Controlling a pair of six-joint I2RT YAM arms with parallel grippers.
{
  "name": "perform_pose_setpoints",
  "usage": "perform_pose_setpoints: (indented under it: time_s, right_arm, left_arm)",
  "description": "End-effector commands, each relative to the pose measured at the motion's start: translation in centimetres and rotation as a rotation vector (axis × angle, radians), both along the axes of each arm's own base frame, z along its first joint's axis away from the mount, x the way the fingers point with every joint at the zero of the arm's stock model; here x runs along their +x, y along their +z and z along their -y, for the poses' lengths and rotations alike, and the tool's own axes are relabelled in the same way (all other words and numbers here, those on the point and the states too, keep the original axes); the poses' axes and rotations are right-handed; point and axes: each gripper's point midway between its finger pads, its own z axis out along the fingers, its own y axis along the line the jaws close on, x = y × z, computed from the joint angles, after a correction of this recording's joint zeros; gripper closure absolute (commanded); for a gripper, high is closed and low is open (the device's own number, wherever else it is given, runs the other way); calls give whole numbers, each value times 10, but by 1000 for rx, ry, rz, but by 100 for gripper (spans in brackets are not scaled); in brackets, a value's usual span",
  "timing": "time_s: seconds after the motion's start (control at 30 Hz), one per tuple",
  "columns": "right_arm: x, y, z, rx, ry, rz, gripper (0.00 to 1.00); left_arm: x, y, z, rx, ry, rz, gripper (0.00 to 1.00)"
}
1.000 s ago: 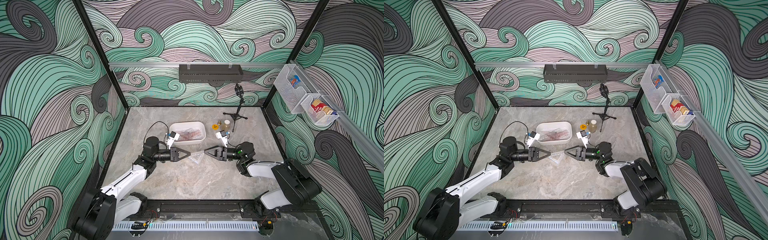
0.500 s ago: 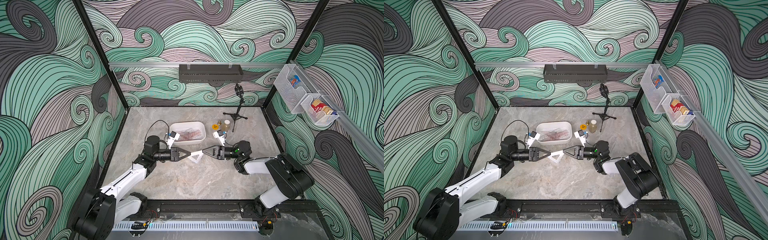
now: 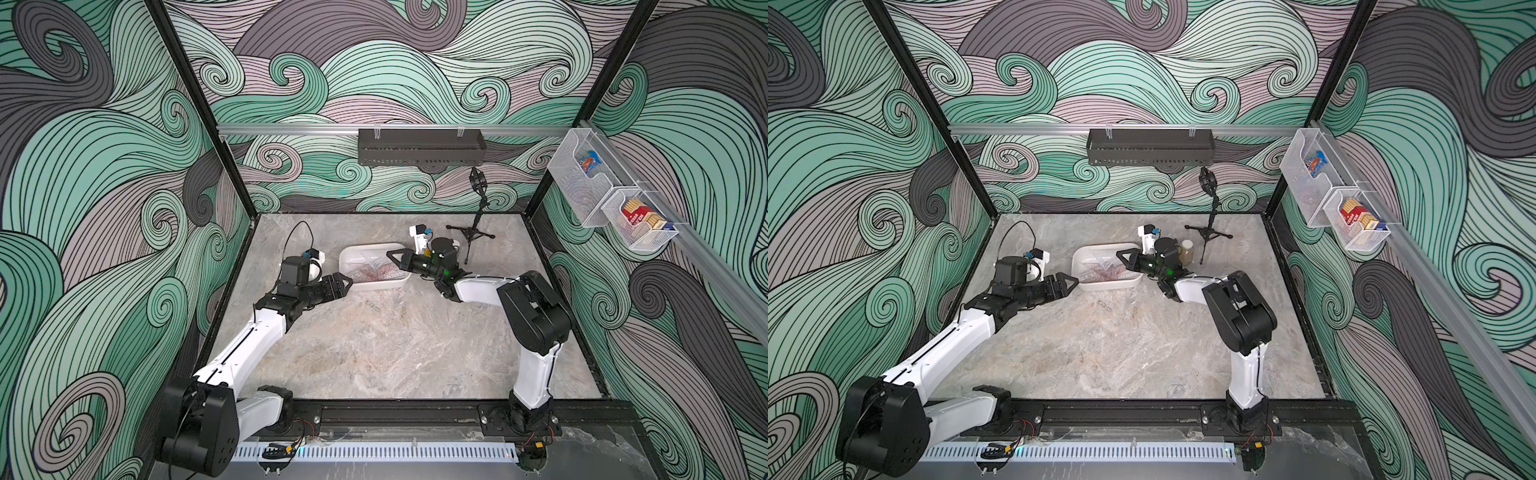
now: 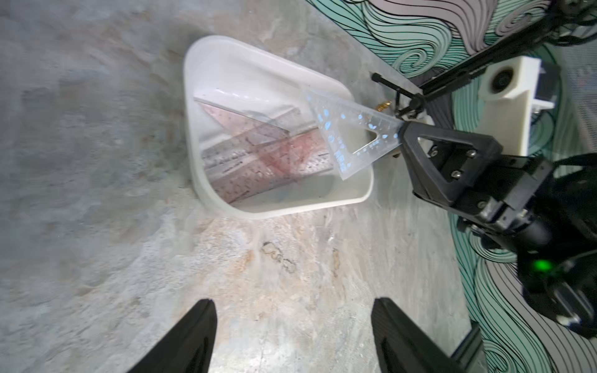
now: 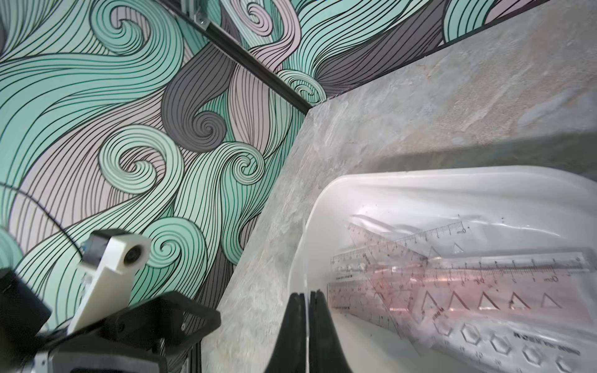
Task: Put the scattered rulers into the storage box
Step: Place the ruler in the storage box.
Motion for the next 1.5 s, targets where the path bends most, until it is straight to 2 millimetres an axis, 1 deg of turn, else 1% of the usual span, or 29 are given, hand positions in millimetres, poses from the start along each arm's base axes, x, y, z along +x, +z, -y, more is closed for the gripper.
perform_pose_setpoints:
  time_s: [0.0, 0.1, 0.17, 0.3, 0.37, 0.43, 0.6, 0.8, 0.97, 1.07, 1.23, 1.33, 1.4, 1.47]
  right_arm:
    - [20, 16, -20, 29, -116, 47, 100]
    - [17, 3, -39, -1, -116, 28, 100]
    - [11, -6, -44, -23, -127, 15, 100]
    - [0, -24, -42, -73, -160, -10, 100]
    - [-3, -30, -39, -80, -173, -25, 100]
    - [-5, -35, -39, -84, -169, -39, 100]
    - [-8, -53, -50, -111, -126, -63, 100]
    - [-7, -68, -68, -136, -66, -81, 100]
    - [-8, -76, -73, -149, -46, -90, 99]
    - [-8, -80, -72, -168, -43, -94, 94]
    - [-4, -82, -71, -202, -38, -90, 86]
    - [0, -81, -69, -223, -30, -89, 78]
    - [2, -75, -65, -227, -24, -76, 71]
    - [6, -62, -58, -243, -26, -50, 64]
  left_arm:
    - [0, -12, -17, 92, 50, -23, 21]
    - [0, -14, -19, 101, 56, -33, 21]
    - [1, -14, -21, 107, 66, -30, 21]
    - [0, -14, -21, 108, 66, -33, 21]
    - [0, -15, -21, 108, 67, -37, 21]
    - [-1, -16, -21, 107, 66, -38, 21]
    - [0, -16, -20, 105, 66, -39, 21]
    - [0, -16, -20, 105, 64, -39, 21]
    - [0, -17, -20, 107, 67, -42, 21]
    - [1, -18, -20, 108, 65, -48, 21]
    - [2, -19, -18, 100, 58, -51, 21]
    - [1, -20, -18, 101, 58, -54, 21]
    - [1, -19, -18, 100, 58, -54, 21]
    - [2, -19, -18, 101, 57, -54, 21]
